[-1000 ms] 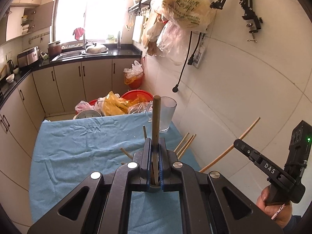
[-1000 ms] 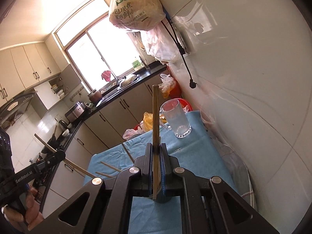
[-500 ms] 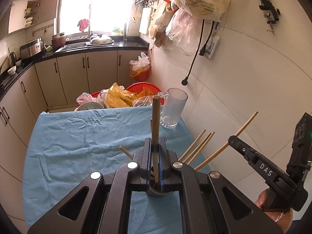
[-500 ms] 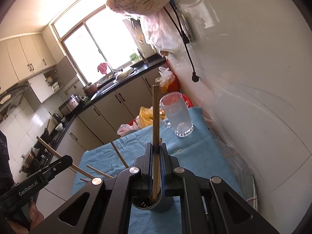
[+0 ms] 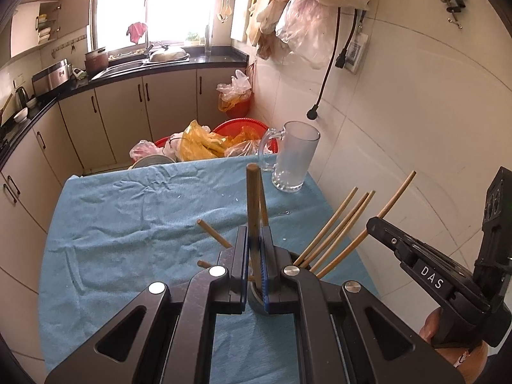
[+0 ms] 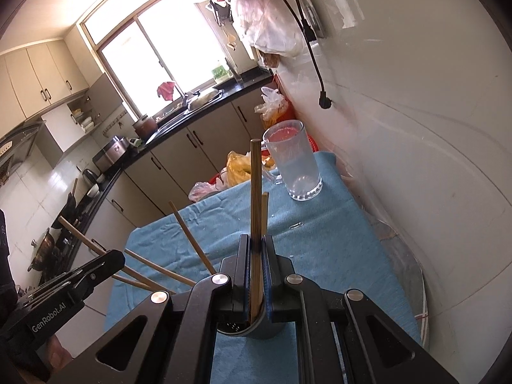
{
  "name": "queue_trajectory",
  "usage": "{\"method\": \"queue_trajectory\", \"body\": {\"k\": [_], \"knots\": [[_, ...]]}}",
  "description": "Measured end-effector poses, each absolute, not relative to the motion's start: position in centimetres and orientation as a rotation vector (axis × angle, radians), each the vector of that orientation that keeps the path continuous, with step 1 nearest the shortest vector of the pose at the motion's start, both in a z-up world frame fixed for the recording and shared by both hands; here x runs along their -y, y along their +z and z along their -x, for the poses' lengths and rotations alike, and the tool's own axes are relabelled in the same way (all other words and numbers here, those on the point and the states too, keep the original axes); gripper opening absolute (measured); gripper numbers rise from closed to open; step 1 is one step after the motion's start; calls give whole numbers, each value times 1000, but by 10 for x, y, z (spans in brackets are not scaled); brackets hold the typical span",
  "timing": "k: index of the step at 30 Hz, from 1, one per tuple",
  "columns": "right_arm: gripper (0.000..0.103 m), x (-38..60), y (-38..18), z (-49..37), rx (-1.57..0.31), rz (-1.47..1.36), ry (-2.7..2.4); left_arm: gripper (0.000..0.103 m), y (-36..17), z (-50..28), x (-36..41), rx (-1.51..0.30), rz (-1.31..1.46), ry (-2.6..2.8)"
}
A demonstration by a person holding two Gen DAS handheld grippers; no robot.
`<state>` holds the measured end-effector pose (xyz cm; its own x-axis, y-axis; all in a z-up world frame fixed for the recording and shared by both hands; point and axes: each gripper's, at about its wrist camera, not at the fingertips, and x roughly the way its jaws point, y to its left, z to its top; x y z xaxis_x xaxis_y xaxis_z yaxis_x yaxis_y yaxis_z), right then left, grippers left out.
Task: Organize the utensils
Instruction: 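Lower the chopsticks into the holder cup and push them down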
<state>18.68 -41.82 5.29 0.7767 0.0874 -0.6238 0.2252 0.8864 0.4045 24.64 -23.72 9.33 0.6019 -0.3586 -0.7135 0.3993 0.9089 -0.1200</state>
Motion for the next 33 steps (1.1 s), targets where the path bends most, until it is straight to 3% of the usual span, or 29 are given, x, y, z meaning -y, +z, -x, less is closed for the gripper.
{"method": "queue_trajectory", "body": {"k": [33], "knots": [[7,419,8,-216,-793,-502,-25,7,75,-257,235,-852,-46,-420]]}}
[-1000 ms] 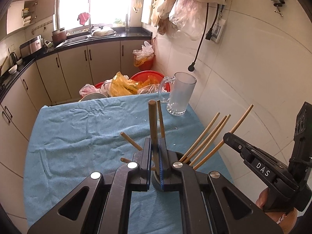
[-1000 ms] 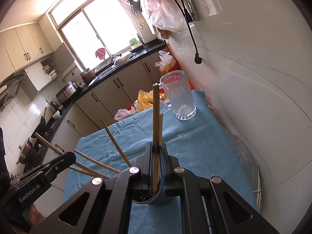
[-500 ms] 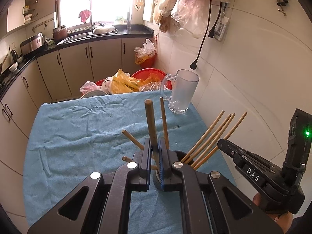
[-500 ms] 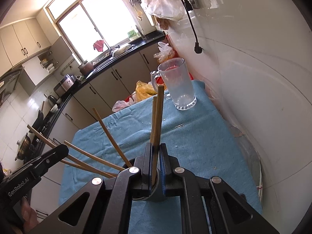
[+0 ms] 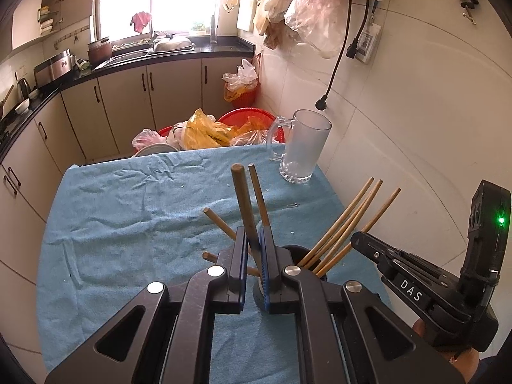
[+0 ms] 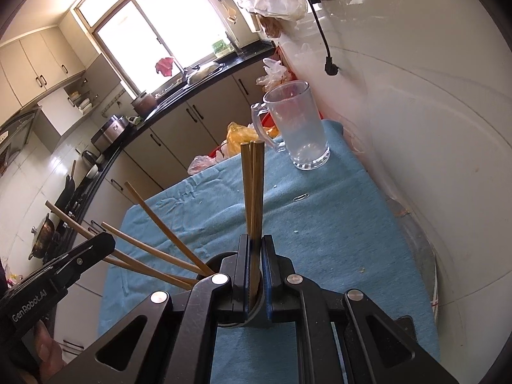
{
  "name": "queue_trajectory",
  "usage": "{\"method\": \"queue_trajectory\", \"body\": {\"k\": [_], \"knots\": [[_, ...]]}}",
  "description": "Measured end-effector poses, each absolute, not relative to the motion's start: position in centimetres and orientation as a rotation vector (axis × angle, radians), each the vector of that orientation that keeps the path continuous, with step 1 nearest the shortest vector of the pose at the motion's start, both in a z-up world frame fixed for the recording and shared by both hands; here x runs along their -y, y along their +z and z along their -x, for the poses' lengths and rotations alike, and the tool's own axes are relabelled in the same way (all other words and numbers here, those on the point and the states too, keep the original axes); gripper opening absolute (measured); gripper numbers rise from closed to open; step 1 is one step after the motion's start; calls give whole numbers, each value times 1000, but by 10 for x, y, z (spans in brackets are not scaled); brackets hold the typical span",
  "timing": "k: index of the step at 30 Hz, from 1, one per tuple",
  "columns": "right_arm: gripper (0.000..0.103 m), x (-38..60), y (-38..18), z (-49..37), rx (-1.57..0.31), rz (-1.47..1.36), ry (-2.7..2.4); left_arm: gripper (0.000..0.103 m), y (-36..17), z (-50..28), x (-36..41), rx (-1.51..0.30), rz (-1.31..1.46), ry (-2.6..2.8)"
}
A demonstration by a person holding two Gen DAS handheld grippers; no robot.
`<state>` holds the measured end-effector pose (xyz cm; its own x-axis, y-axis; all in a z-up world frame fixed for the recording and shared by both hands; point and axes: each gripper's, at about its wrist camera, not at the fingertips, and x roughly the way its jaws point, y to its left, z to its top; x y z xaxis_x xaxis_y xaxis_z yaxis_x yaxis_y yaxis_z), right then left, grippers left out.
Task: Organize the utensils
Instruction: 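Lower the chopsticks into the holder cup and push them down, then open both tools and withdraw them from the holder cup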
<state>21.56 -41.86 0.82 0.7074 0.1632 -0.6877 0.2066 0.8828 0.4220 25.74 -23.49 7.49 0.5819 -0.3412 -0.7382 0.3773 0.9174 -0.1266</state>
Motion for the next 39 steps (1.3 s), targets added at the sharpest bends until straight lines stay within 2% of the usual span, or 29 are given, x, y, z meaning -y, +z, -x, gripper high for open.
{"method": "queue_trajectory", "body": {"k": [8,10,13,16,18,20,22,27,31,35,39], "knots": [[8,420,12,-212,-787,-505,-23,8,74,-262,229,-861,-18,-426],[8,421,14,-210,-785,-506,-33,21,76,-262,229,-857,-11,-426],[9,423,19,-207,-781,-502,-42,26,79,-261,228,-843,-6,-424],[16,424,24,-203,-775,-492,-58,32,81,-260,230,-848,-3,-428],[28,425,27,-199,-772,-489,-71,35,84,-259,230,-844,1,-427],[33,426,31,-194,-770,-483,-96,36,88,-256,229,-835,8,-429],[35,428,34,-190,-768,-477,-111,47,95,-252,225,-826,22,-429],[51,436,46,-173,-754,-448,-198,61,113,-238,211,-759,39,-406],[56,439,53,-161,-740,-437,-246,67,122,-229,192,-728,78,-379],[62,433,55,-151,-746,-426,-271,68,121,-221,174,-726,108,-354],[63,426,50,-147,-771,-419,-279,69,115,-215,161,-733,118,-330]]}}
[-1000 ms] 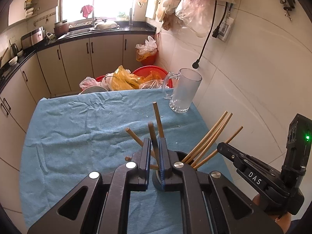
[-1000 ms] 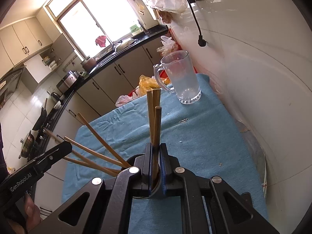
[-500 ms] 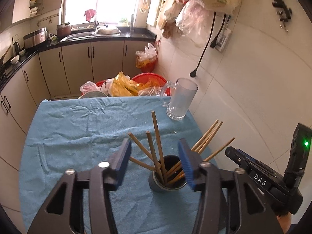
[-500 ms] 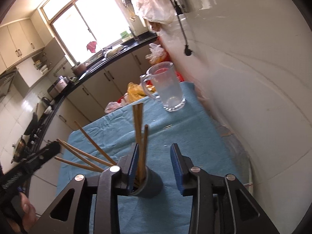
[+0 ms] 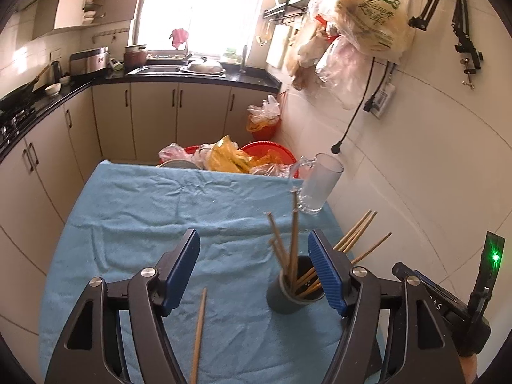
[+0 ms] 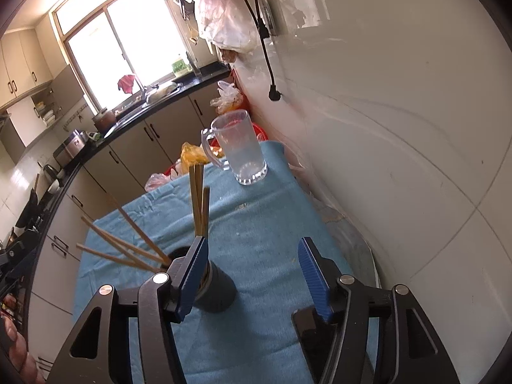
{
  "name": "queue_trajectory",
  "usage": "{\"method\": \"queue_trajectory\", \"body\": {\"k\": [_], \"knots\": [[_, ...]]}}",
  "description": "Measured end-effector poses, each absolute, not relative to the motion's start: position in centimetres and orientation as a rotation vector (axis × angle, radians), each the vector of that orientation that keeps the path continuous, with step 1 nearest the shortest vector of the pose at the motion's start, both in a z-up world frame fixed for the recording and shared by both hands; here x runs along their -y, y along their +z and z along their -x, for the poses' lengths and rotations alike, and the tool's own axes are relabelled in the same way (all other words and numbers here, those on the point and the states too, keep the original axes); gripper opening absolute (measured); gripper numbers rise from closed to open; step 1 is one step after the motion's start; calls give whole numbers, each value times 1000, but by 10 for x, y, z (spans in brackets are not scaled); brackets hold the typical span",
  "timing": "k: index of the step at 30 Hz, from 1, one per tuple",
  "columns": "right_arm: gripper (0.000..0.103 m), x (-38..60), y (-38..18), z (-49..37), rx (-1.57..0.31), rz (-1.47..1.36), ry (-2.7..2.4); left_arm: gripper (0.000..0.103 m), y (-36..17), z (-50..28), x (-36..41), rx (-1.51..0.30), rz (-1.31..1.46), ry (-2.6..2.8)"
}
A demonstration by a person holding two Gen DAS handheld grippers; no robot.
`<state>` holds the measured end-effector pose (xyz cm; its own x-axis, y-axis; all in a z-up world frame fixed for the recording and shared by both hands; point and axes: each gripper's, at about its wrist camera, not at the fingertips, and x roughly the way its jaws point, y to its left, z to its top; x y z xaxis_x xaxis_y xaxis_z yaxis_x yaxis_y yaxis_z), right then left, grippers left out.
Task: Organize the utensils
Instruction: 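Open both tools and withdraw them from the holder cup, then move both tools to the last chopsticks on the cloth and close on one each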
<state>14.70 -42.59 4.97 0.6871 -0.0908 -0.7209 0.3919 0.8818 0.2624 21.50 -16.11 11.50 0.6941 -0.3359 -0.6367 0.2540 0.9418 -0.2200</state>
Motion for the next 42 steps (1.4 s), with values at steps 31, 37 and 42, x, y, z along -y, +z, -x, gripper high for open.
{"method": "queue_trajectory", "body": {"k": [31,37,42], "knots": [[65,330,-13,-138,-1014,-332,-126,69,-11,-190,33,-1061,269,-98],[65,323,-19,-134,-1040,-315,-118,69,-55,-195,32,-1187,235,-133],[65,326,-20,-128,-1048,-302,-118,61,-68,-203,43,-1195,182,-149]]}}
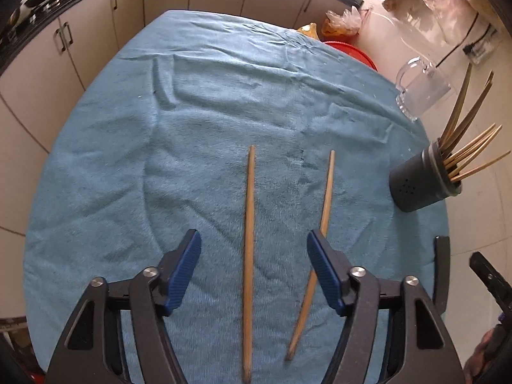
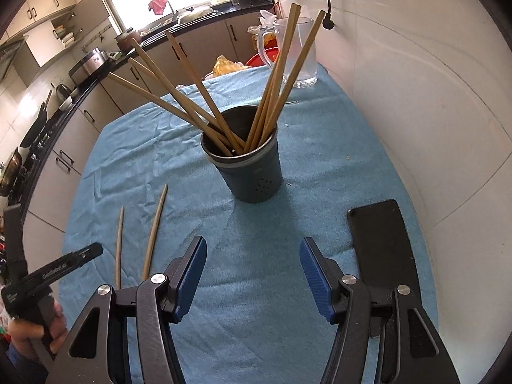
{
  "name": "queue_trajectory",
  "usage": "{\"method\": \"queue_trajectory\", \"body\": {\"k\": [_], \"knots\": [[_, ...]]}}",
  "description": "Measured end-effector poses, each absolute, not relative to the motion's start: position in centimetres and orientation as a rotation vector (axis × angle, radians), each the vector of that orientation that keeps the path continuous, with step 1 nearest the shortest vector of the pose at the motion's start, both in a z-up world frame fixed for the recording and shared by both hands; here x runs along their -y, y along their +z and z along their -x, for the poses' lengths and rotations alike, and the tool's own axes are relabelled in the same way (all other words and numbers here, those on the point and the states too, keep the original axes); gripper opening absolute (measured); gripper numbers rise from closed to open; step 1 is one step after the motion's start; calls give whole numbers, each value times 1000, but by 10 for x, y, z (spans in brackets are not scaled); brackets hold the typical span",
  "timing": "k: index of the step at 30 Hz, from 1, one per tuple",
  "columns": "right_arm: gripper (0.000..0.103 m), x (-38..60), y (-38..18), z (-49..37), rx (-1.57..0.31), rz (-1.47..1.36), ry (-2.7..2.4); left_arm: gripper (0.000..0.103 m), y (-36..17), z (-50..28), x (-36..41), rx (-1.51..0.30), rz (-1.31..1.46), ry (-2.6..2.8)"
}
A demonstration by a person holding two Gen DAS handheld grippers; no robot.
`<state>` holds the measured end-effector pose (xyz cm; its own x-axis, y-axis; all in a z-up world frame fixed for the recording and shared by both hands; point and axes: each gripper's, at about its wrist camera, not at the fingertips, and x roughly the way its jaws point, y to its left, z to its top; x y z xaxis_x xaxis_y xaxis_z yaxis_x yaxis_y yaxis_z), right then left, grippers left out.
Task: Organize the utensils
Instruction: 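Move both tools to the last chopsticks on the cloth and close on one each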
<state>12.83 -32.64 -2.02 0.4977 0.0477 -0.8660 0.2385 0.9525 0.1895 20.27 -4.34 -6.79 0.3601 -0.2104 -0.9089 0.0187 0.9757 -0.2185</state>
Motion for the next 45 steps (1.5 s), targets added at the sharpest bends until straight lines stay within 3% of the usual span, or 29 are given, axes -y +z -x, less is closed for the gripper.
{"method": "queue_trajectory", "body": {"k": [3,8,10,15,28,37,45], "knots": [[65,331,-21,-123,-1055,-300,-121,45,-79,-211,50,-1222,156,-152],[65,337,-19,-116,-1050,-302,-126,32,-98,-222,55,-1261,129,-129],[65,338,-19,-114,-1048,-302,-121,21,-102,-226,57,-1263,111,-123],[65,332,-19,-116,-1051,-299,-81,7,-103,-227,56,-1238,62,-94],[65,260,-53,-171,-1172,-314,130,7,-100,-203,-25,-1237,131,14],[42,207,-101,-236,-1293,-376,167,7,-99,-194,-34,-1235,71,1],[37,189,-126,-275,-1387,-330,101,7,-99,-196,-35,-1236,59,-31]]}}
